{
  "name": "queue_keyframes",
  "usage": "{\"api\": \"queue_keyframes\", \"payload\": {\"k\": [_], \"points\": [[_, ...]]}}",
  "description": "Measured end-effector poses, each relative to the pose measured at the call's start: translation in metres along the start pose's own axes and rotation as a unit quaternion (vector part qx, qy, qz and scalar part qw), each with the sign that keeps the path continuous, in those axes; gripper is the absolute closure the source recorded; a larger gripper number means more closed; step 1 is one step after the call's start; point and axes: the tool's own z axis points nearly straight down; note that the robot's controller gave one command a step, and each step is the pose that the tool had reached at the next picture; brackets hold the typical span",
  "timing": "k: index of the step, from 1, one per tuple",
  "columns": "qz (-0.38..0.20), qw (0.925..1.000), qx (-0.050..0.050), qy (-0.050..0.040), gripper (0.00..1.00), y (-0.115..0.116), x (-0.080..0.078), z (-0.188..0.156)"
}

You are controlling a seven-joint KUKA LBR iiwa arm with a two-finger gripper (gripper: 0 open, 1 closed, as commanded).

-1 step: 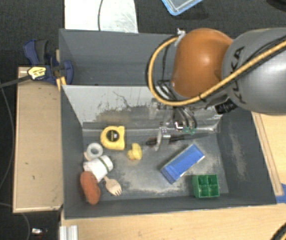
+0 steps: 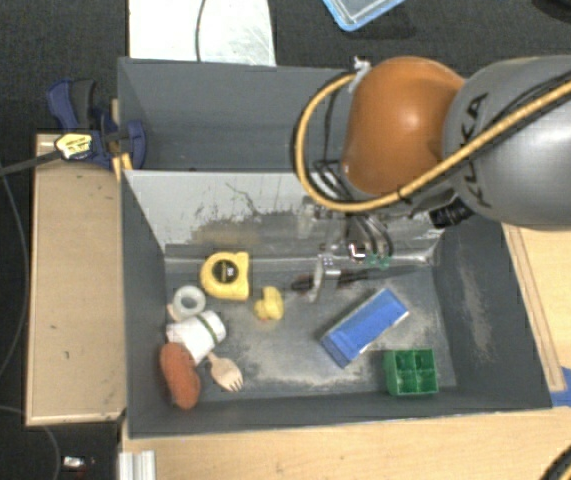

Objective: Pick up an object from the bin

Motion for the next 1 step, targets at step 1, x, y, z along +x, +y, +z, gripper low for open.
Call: {"api": "queue_keyframes", "payload": {"k": [1], "points": [[-0.044,0.999,0.0,-0.0028,0.0,-0.0466,0.0064,0.0718]]}}
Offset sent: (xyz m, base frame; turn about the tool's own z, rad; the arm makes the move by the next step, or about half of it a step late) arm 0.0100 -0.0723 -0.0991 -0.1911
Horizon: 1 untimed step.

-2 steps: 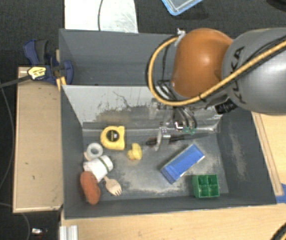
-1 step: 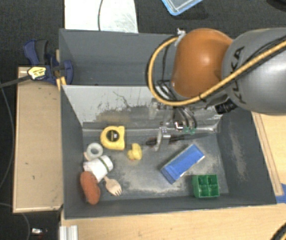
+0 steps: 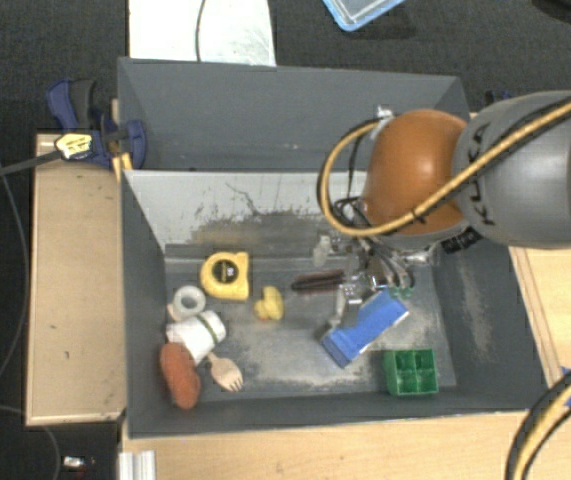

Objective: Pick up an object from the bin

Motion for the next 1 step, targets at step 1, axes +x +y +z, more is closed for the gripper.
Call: {"api": "queue_keyframes", "payload": {"k": [1], "points": [[-0.05,0.9987,-0.001,-0.0054,0.0,-0.0298,-0.0156,0.0281]]}}
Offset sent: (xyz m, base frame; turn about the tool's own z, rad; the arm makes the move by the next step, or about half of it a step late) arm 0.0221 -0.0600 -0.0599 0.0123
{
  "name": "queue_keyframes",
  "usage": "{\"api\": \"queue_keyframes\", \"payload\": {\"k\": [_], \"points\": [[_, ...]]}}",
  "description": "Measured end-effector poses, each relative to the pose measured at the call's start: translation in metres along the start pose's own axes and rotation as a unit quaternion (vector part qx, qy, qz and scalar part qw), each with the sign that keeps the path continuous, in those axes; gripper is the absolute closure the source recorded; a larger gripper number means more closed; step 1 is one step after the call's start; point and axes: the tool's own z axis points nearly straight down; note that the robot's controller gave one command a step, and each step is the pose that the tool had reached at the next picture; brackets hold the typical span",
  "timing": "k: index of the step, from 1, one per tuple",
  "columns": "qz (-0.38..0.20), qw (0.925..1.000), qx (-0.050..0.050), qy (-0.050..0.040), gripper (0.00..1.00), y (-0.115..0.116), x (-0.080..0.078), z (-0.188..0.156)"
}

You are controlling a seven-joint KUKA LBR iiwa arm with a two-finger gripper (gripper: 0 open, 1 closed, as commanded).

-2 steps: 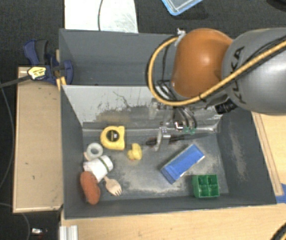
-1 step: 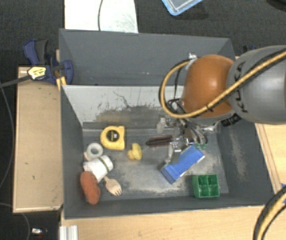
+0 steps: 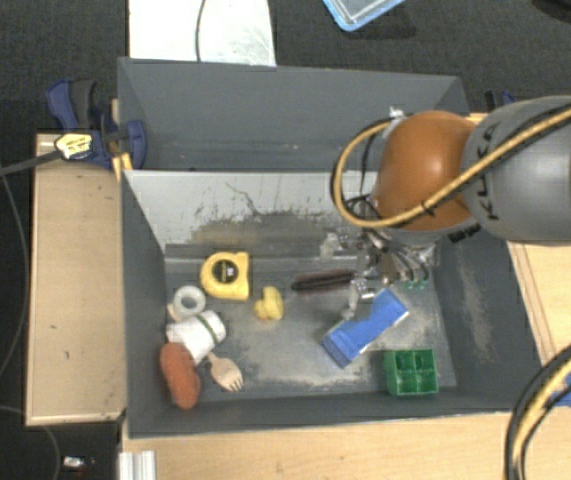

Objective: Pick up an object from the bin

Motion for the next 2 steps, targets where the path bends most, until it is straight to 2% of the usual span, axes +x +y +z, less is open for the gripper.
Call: {"api": "queue_keyframes", "payload": {"k": [1,2], "points": [[0.056,0.9984,0.0,0.0064,1.0,-0.0318,0.0016,0.0311],[0.056,0.9984,0.0,0.0064,1.0,-0.0318,0.0016,0.0311]]}}
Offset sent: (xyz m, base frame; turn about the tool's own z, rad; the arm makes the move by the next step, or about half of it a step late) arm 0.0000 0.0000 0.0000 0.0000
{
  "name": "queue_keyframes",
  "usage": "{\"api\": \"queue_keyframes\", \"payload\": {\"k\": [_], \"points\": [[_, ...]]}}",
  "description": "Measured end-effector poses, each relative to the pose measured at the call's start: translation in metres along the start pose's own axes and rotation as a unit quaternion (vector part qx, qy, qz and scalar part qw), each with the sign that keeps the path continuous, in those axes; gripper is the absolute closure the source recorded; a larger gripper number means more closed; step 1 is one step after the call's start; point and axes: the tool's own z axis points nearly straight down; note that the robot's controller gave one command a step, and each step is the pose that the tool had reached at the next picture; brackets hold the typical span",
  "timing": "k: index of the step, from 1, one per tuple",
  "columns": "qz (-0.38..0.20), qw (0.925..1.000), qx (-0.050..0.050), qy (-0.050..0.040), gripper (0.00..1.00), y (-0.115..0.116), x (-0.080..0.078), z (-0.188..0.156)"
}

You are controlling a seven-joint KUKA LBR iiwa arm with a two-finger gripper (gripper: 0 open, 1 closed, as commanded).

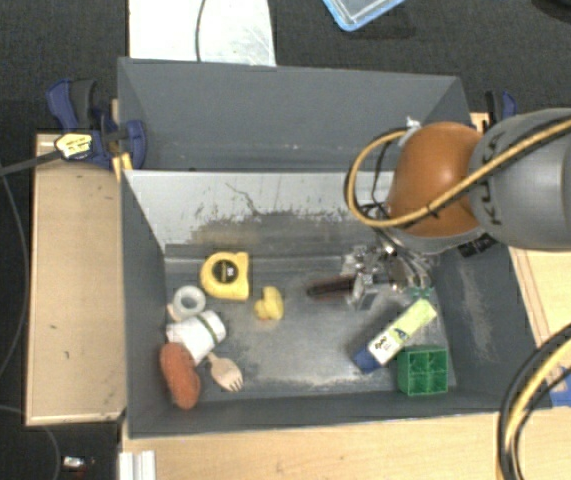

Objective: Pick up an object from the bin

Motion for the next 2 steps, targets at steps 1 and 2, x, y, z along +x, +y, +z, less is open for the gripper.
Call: {"api": "queue_keyframes", "payload": {"k": [1,2], "points": [[-0.073,0.9974,0.0,-0.0003,1.0,0.014,0.006,-0.046],[-0.242,0.9702,0.0,0.0003,1.0,0.032,0.03,-0.067]]}}
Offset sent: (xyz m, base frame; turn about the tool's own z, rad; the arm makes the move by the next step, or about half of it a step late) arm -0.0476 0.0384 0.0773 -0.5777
